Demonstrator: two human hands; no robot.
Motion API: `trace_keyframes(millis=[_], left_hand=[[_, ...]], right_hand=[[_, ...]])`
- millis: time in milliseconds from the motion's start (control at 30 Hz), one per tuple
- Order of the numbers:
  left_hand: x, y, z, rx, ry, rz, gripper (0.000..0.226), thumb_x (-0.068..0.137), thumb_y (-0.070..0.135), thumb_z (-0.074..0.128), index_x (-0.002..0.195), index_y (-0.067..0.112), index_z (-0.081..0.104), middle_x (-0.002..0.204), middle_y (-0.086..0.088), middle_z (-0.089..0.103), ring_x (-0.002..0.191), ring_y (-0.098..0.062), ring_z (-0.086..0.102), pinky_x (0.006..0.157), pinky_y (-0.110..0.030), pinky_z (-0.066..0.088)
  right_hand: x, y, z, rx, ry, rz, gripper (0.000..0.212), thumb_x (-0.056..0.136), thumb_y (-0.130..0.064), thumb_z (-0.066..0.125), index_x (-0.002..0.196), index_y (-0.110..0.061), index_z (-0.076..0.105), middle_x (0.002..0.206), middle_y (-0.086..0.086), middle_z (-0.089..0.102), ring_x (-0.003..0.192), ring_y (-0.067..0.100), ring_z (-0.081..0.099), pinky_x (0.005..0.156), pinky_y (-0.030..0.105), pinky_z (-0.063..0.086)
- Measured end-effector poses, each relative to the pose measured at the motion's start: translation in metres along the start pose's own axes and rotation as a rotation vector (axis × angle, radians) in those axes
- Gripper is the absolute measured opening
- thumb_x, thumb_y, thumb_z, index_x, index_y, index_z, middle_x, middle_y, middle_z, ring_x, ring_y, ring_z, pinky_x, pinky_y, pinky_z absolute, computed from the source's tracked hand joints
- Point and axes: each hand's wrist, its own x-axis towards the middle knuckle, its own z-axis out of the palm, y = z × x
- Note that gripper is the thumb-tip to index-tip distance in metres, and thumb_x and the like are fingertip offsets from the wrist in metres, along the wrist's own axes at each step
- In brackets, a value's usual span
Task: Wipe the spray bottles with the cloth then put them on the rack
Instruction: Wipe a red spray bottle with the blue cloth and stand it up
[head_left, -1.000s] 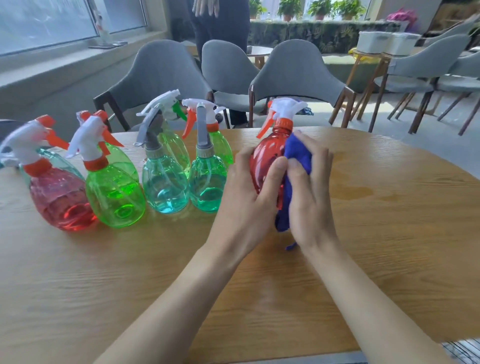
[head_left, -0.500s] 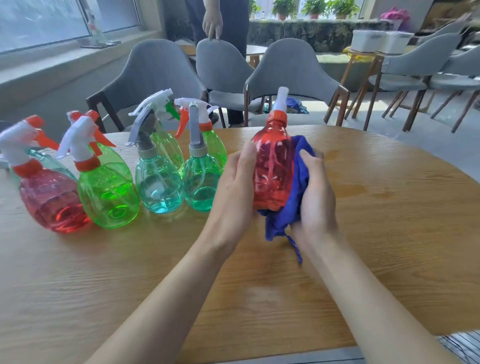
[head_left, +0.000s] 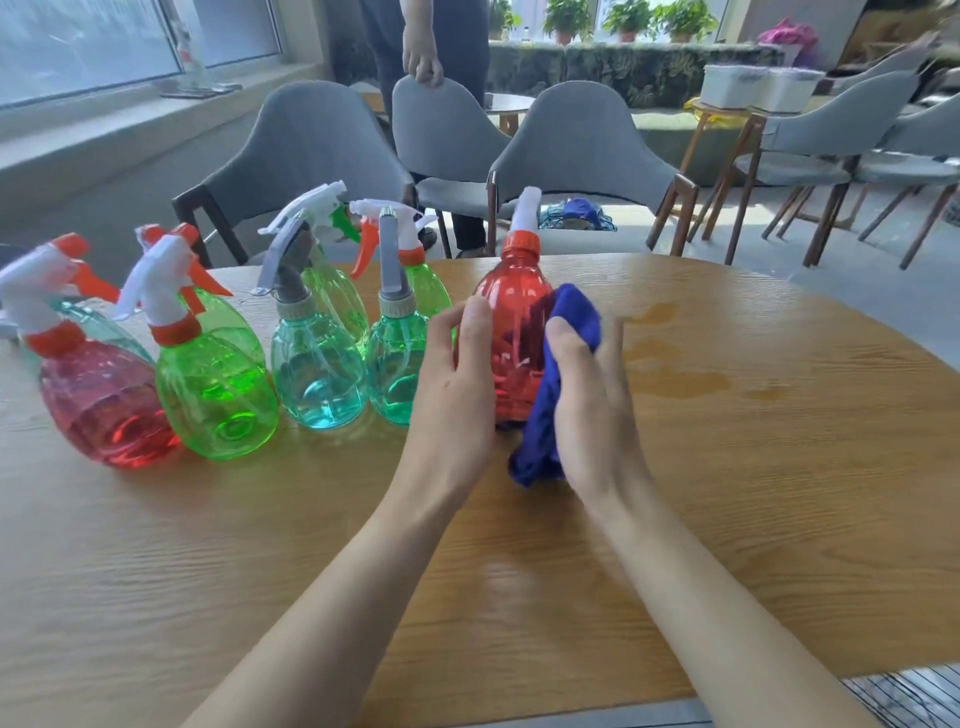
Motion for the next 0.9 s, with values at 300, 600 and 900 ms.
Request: trace_keyframes(millis=[300,600,900], left_hand=[[-0.013,-0.009,0.001,0.439,-0.056,0.274,0.044,0.106,0.062,0.05,0.145,0.042,0.046,0.129,0.011,0.06,0.116,0.003,0.059,0.103,-0.028,0.05],[-0.019,-0.004,0.003,0.589,0.033,0.359,0.061,0.105,0.063,0.047,0.159,0.043,0.029,0.124,0.011,0.041,0.108,-0.01,0.058,0.089,-0.02,0.046],[-0.008,-0.007,0.001,0.217,0.025,0.212,0.056,0.101,0.07,0.052,0.146,0.037,0.047,0.132,0.008,0.064,0.118,-0.001,0.065,0.104,-0.033,0.054]], right_hand=[[0.011,-0.011,-0.008,-0.014,0.097,0.037,0.03,0.115,-0.033,0.043,0.137,-0.014,0.051,0.103,-0.002,0.065,0.081,-0.005,0.067,0.067,0.012,0.052],[0.006,-0.001,-0.005,-0.141,0.016,-0.181,0.049,0.108,-0.036,0.037,0.156,-0.026,0.039,0.148,-0.005,0.048,0.133,-0.004,0.05,0.106,0.017,0.045],[0.001,0.003,-0.005,-0.148,-0.072,-0.197,0.042,0.105,-0.037,0.044,0.145,-0.045,0.036,0.135,-0.026,0.044,0.122,-0.017,0.047,0.101,0.006,0.04]])
